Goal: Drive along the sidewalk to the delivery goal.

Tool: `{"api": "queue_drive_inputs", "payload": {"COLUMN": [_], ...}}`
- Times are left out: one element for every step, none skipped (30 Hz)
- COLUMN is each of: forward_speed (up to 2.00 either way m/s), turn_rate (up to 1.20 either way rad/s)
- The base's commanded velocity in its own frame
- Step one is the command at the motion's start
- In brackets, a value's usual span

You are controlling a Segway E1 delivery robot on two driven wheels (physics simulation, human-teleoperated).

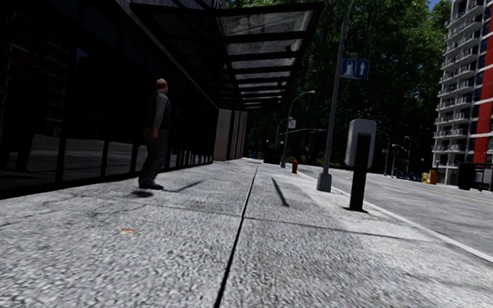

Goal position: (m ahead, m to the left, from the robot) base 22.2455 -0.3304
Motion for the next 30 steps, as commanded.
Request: {"api": "queue_drive_inputs", "payload": {"forward_speed": [2.00,2.00,2.00,2.00,2.00,2.00,2.00,2.00,2.00,2.00,2.00,2.00,2.00,2.00,2.00,2.00,2.00,2.00,2.00,2.00,2.00,2.00,2.00,2.00,2.00,2.00,2.00,2.00,2.00,2.00], "turn_rate": [0.00,0.00,0.00,0.00,0.00,0.00,0.00,0.00,0.00,0.00,0.00,0.00,0.00,0.00,0.00,0.00,0.00,0.00,0.00,0.00,0.00,0.00,0.00,0.00,0.00,0.00,0.00,-0.36,-0.84,-0.97]}}
